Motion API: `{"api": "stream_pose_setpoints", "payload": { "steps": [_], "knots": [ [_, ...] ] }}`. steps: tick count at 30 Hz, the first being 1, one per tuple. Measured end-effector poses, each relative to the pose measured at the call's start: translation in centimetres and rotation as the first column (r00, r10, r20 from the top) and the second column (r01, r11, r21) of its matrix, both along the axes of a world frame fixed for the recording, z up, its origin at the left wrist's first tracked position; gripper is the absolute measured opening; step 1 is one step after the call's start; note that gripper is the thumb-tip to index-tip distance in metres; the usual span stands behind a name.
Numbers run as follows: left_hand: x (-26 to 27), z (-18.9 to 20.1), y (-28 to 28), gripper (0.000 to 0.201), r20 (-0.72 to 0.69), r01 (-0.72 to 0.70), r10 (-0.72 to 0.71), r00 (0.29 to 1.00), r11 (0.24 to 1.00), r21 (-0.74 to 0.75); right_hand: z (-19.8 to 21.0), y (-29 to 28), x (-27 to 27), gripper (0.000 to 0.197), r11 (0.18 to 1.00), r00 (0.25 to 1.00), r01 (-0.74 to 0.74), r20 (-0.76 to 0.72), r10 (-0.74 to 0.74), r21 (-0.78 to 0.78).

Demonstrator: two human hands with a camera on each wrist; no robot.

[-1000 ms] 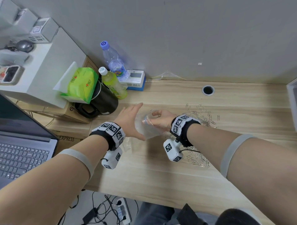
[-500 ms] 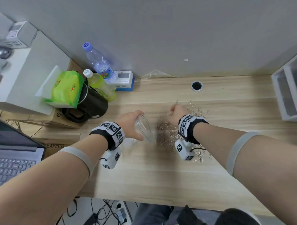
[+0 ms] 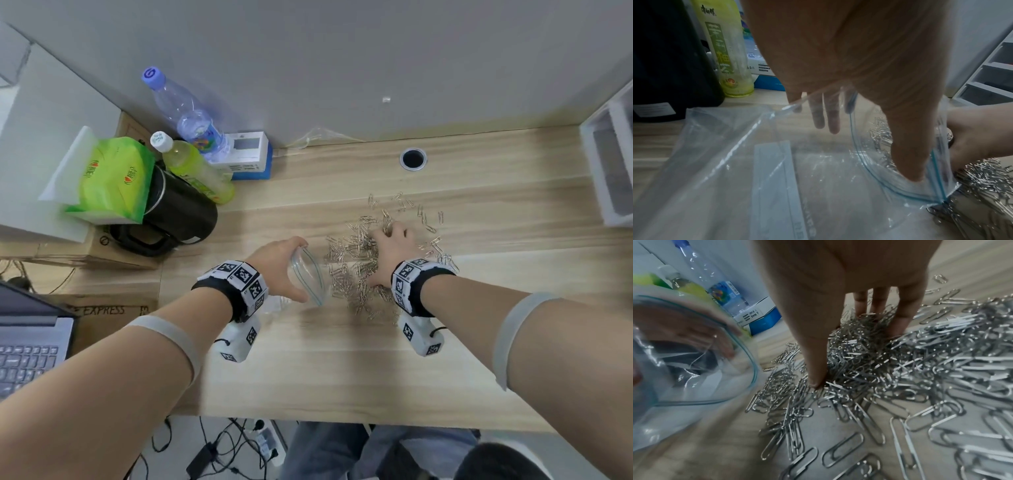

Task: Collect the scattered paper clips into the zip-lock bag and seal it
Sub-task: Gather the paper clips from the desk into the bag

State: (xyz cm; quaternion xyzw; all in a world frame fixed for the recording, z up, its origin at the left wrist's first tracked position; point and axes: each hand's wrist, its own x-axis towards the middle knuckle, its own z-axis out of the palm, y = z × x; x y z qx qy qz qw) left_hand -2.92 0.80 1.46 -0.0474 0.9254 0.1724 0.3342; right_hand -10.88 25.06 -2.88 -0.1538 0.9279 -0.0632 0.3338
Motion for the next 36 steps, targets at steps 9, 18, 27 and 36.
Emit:
{"api": "stream_pose_setpoints", "payload": {
  "steps": [9, 18, 27, 36],
  "knots": [
    [0.0, -0.1, -0.4, 0.115, -0.007, -0.018, 0.018, 1.000, 0.999, 0.031, 0.6, -0.9, -0.3, 0.116, 0.996, 0.996, -0.078, -0.040, 0.080, 0.042],
    [0.7, -1.0, -0.7, 0.117, 0.019, -0.043, 0.042, 0.999, 0.997, 0.056, -0.6, -2.3, 0.7, 0.097, 0.991, 0.994, -0.108, 0.014, 0.109, -0.080],
    [0.6, -1.1, -0.8, 0.117, 0.027, -0.035, 0.034, 0.999, 0.998, 0.057, -0.6, -2.6, 0.4, 0.097, 0.987, 0.992, -0.114, 0.046, 0.119, -0.111],
    [0.5, -1.5, -0.6, 0.122, 0.032, -0.048, 0.046, 0.998, 0.997, 0.059, -1.1, -2.7, 0.8, 0.076, 0.977, 0.983, -0.183, -0.010, 0.183, -0.110]
  ]
}}
